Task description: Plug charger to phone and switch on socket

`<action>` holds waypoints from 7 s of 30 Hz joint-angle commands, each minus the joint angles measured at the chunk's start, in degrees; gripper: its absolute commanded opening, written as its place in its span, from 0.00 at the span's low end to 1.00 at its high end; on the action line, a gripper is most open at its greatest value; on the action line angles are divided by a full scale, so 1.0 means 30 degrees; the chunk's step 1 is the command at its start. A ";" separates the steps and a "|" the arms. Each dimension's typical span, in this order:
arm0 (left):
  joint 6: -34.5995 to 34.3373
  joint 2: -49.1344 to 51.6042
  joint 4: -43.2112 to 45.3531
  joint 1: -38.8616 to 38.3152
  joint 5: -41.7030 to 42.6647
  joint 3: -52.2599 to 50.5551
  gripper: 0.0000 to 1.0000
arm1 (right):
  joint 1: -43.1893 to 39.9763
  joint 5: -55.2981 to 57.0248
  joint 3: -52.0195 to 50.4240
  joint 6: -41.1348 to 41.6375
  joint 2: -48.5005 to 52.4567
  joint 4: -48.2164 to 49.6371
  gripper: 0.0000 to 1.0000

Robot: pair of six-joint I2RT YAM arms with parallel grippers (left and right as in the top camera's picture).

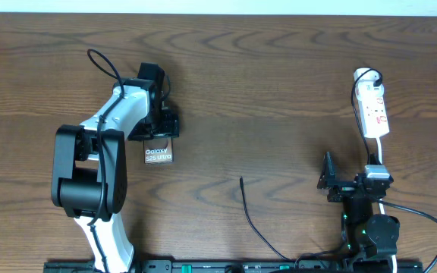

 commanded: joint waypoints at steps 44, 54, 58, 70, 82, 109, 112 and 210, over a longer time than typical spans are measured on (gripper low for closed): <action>-0.0175 0.0044 0.0036 -0.0036 0.0044 -0.0415 0.73 | 0.0109 -0.0109 -0.0015 -0.0226 -0.0029 -0.0087 0.99; -0.0175 0.0044 0.0036 -0.0029 0.0044 -0.0415 0.71 | 0.0109 -0.0109 -0.0015 -0.0226 -0.0029 -0.0087 0.99; -0.0175 0.0044 0.0036 -0.0036 0.0044 -0.0415 0.68 | 0.0109 -0.0109 -0.0015 -0.0226 -0.0029 -0.0087 0.99; -0.0168 0.0044 0.0036 -0.0029 0.0044 -0.0415 0.56 | 0.0109 -0.0109 -0.0015 -0.0226 -0.0029 -0.0087 0.99; -0.0175 0.0044 0.0036 -0.0029 0.0044 -0.0415 0.08 | 0.0109 -0.0109 -0.0015 -0.0226 -0.0029 -0.0087 0.99; -0.0175 -0.0736 -0.0576 -0.0029 0.0044 0.1348 0.07 | 0.0109 -0.0109 -0.0015 -0.0226 -0.0029 -0.0087 0.99; -0.0175 -0.1304 -0.0699 -0.0029 0.0044 0.1872 0.07 | 0.0109 -0.0109 -0.0015 -0.0226 -0.0029 -0.0087 0.99; -1.9963 -0.5348 -0.1989 -0.0007 2.3977 0.2113 0.07 | 0.0109 -0.0109 -0.0015 -0.0226 -0.0029 -0.0087 0.99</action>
